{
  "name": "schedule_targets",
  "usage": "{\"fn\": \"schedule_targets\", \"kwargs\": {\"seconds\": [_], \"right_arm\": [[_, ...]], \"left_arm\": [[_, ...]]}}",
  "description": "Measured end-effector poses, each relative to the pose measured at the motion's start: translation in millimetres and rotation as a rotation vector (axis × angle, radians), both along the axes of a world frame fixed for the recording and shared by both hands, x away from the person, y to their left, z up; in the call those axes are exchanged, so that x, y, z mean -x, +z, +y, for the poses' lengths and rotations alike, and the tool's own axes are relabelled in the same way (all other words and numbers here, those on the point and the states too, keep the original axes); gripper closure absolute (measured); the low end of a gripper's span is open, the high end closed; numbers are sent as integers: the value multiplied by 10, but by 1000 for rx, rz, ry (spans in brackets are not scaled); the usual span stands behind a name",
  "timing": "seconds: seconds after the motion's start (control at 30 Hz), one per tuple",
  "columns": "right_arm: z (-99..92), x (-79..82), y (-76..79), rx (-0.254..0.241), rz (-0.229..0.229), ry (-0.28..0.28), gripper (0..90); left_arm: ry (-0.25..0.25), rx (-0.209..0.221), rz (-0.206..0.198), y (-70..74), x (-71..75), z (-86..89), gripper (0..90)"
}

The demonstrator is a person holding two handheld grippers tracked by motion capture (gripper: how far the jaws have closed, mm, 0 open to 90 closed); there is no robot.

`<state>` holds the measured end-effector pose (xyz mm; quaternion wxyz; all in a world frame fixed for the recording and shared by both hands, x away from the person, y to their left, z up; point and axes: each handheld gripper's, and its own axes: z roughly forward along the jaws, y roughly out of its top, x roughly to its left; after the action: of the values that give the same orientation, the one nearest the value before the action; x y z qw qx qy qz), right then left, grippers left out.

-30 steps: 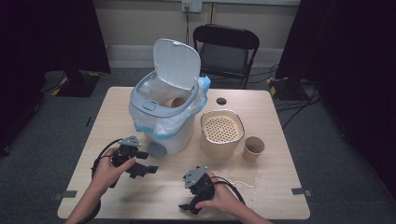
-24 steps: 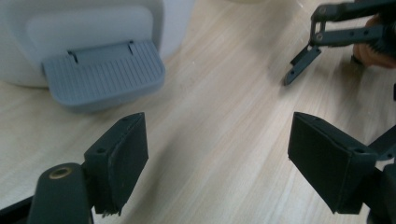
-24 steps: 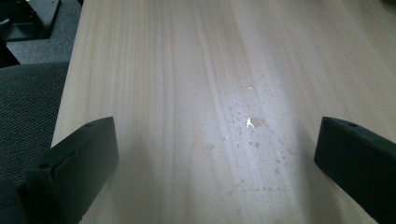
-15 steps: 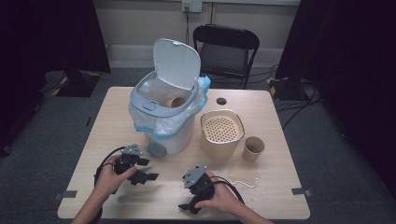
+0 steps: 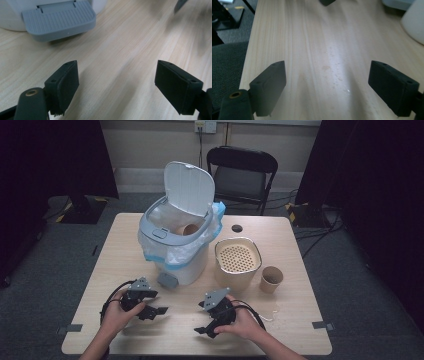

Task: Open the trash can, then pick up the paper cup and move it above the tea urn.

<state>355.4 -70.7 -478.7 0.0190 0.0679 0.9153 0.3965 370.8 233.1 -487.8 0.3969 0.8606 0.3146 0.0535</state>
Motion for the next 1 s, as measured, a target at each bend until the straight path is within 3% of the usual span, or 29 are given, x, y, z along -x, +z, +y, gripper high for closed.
{"fn": "schedule_targets", "kwargs": {"seconds": [0.1,0.27,0.6,0.8,1.0], "right_arm": [[-95,-32,41,-12,9,-9,144],[-277,-62,55,11,9,-32,143],[-624,-118,137,9,4,-84,148],[-802,-168,235,-22,1,-126,148],[-968,-224,278,-20,-11,-166,147]], "left_arm": [[-15,-27,4,-36,7,-21,187],[-39,-44,-11,-52,15,-49,162],[-97,-101,-86,-90,72,-91,97],[-115,-96,-103,-125,104,-116,44],[-126,-90,-111,-145,112,-119,13]]}}
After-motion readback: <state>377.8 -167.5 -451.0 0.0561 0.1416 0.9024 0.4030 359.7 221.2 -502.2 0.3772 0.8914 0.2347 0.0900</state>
